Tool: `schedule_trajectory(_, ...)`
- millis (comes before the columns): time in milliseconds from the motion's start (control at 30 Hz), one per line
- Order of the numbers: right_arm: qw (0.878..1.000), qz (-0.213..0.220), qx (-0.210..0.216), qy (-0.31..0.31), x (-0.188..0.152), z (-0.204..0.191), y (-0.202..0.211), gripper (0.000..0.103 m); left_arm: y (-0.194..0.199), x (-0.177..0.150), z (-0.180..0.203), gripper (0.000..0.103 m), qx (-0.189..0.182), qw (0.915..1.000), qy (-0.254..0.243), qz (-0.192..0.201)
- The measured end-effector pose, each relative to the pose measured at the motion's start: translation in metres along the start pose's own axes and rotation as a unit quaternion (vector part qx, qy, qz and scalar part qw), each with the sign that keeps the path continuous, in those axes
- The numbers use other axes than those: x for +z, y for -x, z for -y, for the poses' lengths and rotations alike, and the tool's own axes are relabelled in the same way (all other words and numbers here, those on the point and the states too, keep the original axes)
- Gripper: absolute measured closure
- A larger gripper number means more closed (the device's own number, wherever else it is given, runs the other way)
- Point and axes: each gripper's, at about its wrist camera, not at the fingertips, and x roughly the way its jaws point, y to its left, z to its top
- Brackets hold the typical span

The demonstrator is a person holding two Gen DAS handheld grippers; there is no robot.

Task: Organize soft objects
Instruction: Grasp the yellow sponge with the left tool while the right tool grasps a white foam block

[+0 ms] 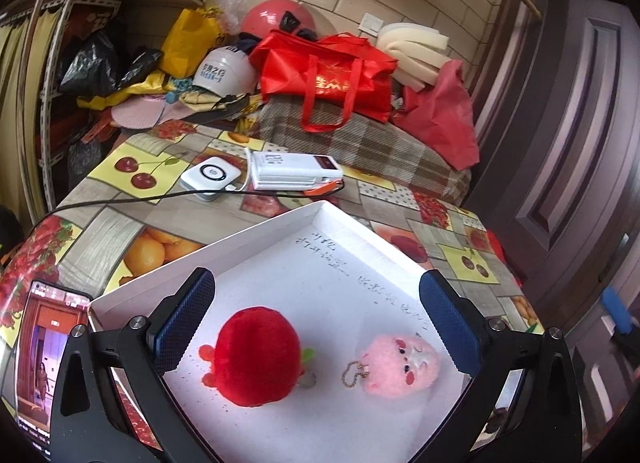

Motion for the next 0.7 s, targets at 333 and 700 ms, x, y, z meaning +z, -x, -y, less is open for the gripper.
schedule_trajectory(333, 0.997, 0.053, -0.047, 0.014, 0.011, 0.043, 0.063, 0.000, 0.014, -0.011, 0.051, 0.000, -0.092, 0.9904, -0.103, 0.003)
schedule_trajectory(700, 0.981, 0.024, -0.190, 0.033, -0.008, 0.118, 0.123, 0.000, 0.017, -0.129, 0.190, 0.001, -0.298, 0.8613, -0.350, -0.217)
